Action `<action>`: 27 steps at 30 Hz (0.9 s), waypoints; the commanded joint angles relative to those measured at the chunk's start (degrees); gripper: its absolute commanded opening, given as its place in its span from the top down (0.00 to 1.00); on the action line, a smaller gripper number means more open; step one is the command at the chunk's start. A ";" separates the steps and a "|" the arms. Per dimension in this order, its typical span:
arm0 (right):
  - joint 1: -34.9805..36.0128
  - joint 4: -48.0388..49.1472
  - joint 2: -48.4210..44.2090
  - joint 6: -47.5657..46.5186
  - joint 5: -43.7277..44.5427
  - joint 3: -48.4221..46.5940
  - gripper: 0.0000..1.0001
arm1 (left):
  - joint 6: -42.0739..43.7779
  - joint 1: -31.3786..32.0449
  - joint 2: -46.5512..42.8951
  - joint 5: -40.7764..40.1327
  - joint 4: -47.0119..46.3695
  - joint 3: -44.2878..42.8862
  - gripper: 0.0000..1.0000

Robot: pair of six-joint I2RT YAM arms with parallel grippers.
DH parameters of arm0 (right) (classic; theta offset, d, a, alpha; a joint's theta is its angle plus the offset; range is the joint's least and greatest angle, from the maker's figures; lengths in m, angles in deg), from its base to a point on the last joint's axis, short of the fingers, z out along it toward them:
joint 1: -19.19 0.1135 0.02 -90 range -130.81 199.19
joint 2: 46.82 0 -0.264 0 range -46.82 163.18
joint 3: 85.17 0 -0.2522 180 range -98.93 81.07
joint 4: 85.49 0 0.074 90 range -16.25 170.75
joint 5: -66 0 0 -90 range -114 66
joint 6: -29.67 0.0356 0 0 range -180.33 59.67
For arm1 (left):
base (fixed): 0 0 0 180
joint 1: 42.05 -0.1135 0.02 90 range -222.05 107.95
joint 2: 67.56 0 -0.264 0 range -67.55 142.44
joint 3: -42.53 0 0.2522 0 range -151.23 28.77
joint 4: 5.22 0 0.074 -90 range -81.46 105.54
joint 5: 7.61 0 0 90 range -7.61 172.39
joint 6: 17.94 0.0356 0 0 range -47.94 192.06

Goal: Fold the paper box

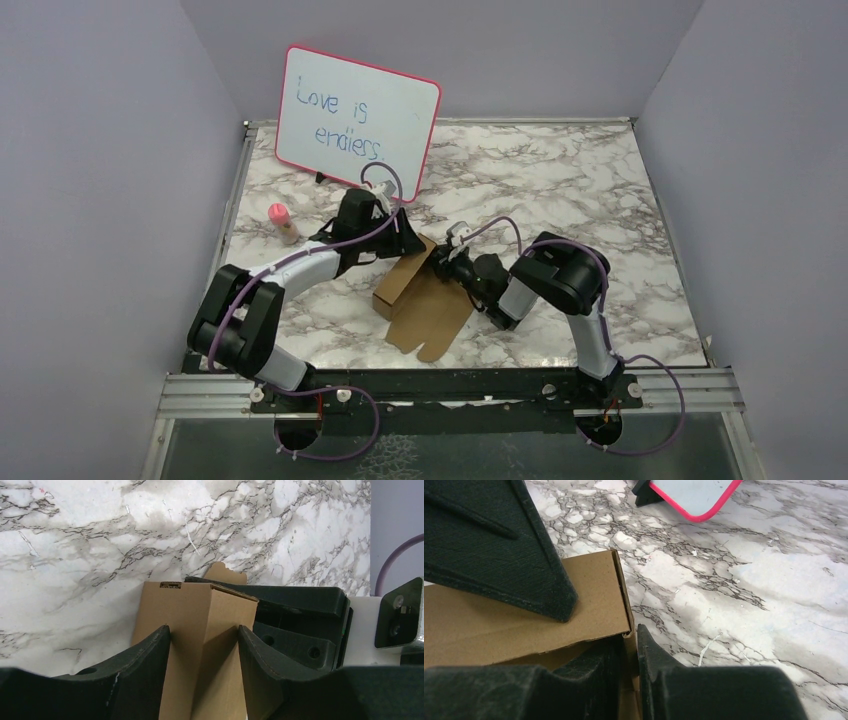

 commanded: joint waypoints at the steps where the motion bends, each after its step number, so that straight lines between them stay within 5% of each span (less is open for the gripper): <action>1: 0.26 3.55 0.06 0.15 -4.01 -0.53 0.78 | 1.20 2.23 0.34 -0.72 4.55 -2.39 0.47; 9: 0.25 4.43 -1.29 -1.33 -2.43 1.14 0.72 | 6.59 2.10 -0.91 -9.08 13.23 -8.77 0.38; 16: 0.27 3.72 -5.67 -2.03 1.85 4.62 0.51 | 10.01 2.15 -3.75 -15.78 19.04 -12.82 0.27; 27: -0.05 5.11 -8.32 -5.39 2.60 8.98 0.48 | 11.94 2.27 -7.39 -16.14 23.43 -13.42 0.22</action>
